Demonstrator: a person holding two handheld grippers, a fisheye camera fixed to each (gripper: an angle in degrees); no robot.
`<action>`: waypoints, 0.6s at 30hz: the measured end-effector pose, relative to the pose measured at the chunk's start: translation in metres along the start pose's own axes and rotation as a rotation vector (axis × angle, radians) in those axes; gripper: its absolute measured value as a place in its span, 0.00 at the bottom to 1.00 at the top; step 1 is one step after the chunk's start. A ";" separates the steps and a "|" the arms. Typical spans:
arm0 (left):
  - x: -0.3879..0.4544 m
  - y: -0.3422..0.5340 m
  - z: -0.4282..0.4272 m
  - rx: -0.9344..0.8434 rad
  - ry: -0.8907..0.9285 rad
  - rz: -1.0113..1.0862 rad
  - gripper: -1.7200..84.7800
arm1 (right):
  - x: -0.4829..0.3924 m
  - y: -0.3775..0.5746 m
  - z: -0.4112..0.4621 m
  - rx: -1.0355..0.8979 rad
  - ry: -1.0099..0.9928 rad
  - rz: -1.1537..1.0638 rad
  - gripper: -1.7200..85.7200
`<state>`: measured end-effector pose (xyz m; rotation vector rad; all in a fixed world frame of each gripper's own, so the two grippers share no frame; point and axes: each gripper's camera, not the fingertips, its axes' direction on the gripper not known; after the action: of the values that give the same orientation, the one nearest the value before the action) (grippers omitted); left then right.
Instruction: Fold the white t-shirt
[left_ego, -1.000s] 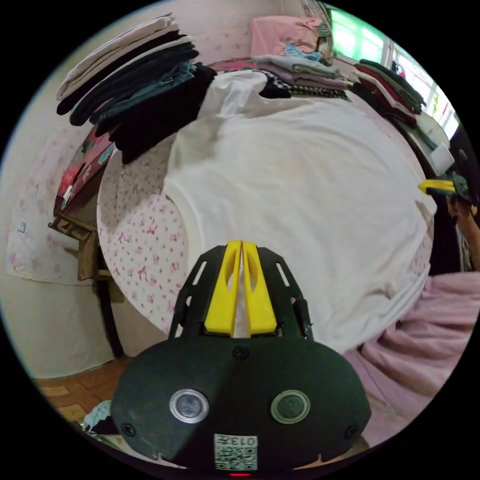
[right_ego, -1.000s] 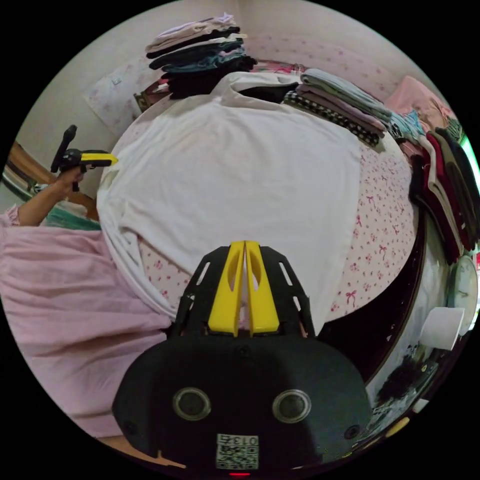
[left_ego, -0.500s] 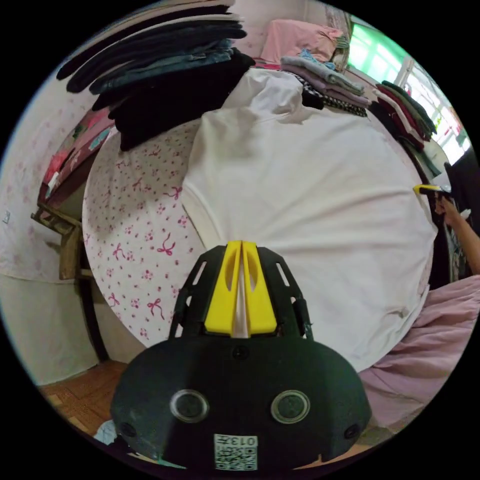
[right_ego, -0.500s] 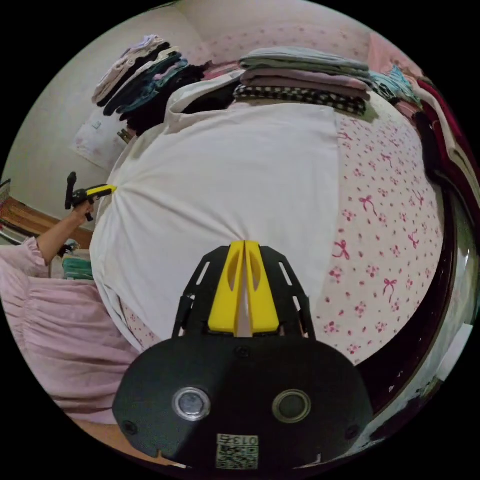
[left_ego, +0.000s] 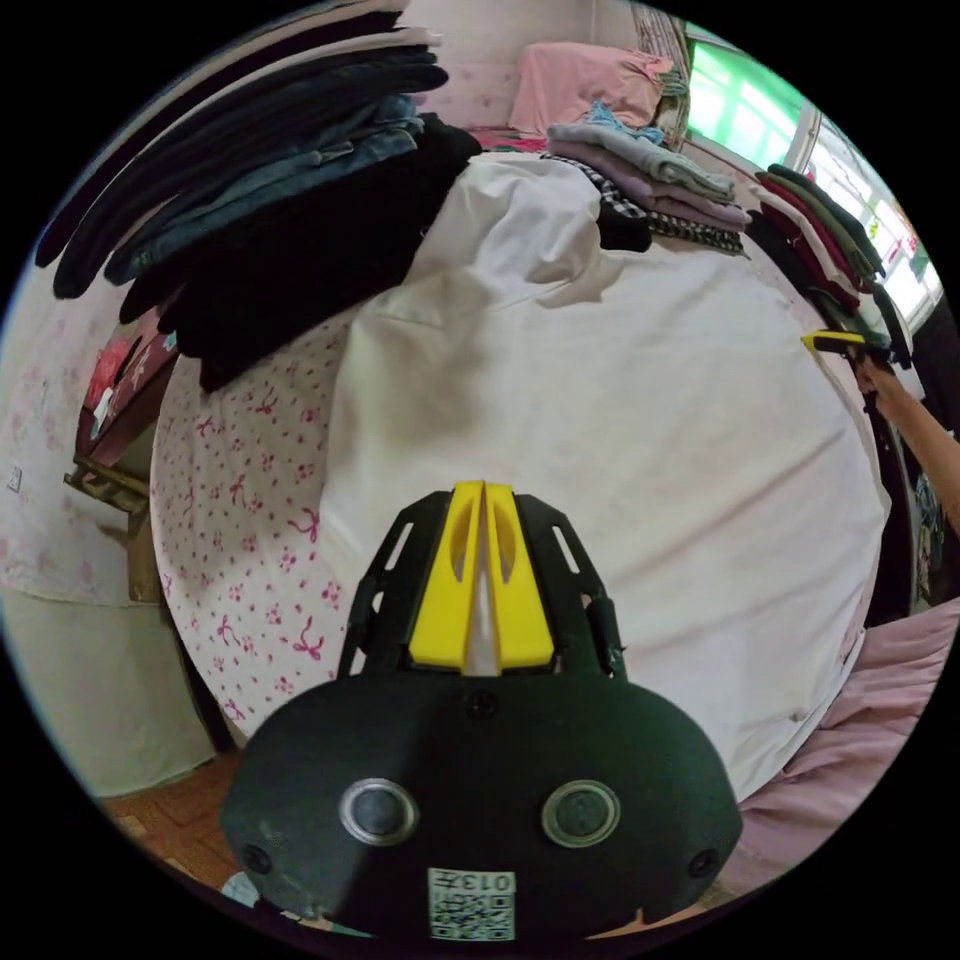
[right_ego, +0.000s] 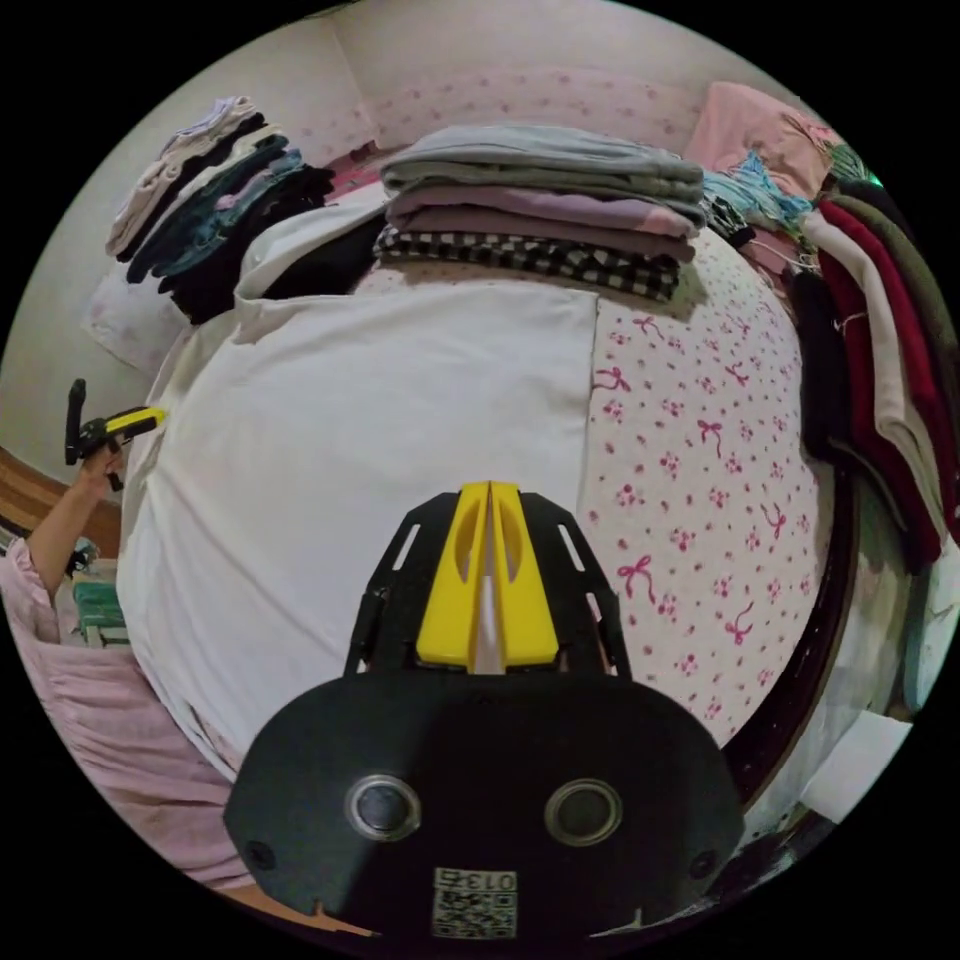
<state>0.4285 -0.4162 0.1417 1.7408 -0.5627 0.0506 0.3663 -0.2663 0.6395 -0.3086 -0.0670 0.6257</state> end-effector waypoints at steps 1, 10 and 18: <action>0.003 -0.003 0.004 -0.004 -0.010 0.013 0.02 | 0.006 0.000 0.003 -0.006 0.020 0.015 0.02; 0.008 -0.019 0.015 0.026 -0.039 0.044 0.02 | 0.040 -0.046 0.011 0.075 0.018 0.008 0.02; 0.015 -0.040 0.033 0.006 -0.067 0.098 0.02 | 0.048 -0.129 0.086 0.004 0.064 -0.029 0.02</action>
<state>0.4489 -0.4469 0.1018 1.7253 -0.6977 0.0637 0.4650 -0.3140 0.7586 -0.3232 -0.0089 0.5864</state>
